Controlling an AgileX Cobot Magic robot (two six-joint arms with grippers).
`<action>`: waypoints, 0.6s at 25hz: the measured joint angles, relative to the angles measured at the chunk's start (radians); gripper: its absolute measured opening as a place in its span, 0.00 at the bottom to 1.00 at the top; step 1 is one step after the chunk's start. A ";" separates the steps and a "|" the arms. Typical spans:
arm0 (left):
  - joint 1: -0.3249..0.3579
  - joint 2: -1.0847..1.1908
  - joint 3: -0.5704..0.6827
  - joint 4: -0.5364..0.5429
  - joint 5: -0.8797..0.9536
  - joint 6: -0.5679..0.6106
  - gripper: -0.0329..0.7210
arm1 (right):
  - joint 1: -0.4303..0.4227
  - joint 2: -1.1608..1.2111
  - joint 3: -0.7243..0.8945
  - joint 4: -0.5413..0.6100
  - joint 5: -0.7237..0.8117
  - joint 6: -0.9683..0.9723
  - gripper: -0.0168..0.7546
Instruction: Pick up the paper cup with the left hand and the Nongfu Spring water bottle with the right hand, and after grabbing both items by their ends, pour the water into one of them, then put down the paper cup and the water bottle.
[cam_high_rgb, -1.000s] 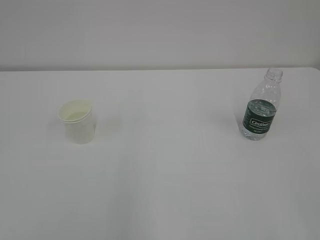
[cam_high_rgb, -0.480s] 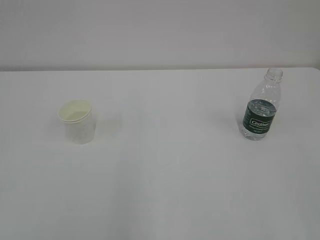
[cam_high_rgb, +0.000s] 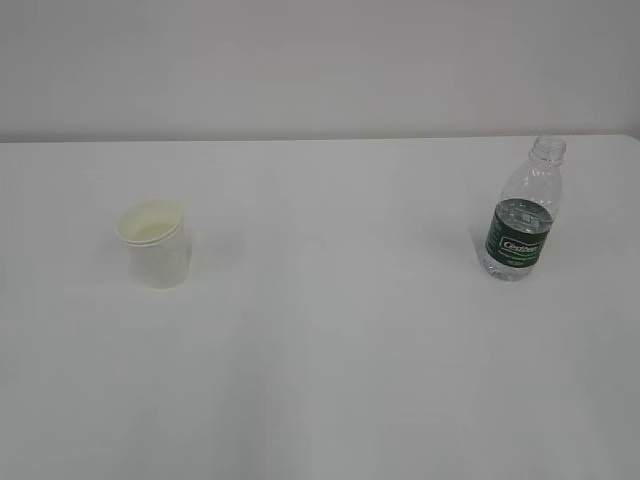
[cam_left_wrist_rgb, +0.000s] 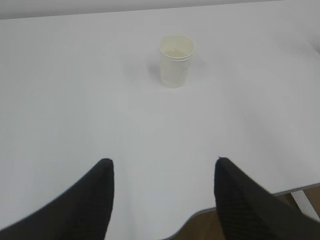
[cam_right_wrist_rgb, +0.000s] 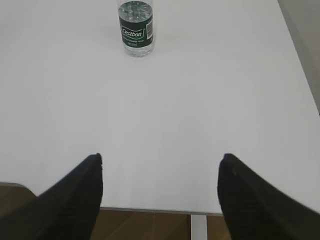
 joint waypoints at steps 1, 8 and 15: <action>0.000 0.000 0.000 0.000 0.000 0.000 0.64 | 0.000 0.000 0.002 0.000 -0.002 0.000 0.72; 0.000 0.000 0.018 0.000 0.002 0.000 0.64 | 0.000 0.000 0.011 0.000 -0.019 0.000 0.72; 0.000 0.000 0.018 0.000 0.004 0.000 0.64 | 0.000 0.000 0.011 0.000 -0.021 0.000 0.72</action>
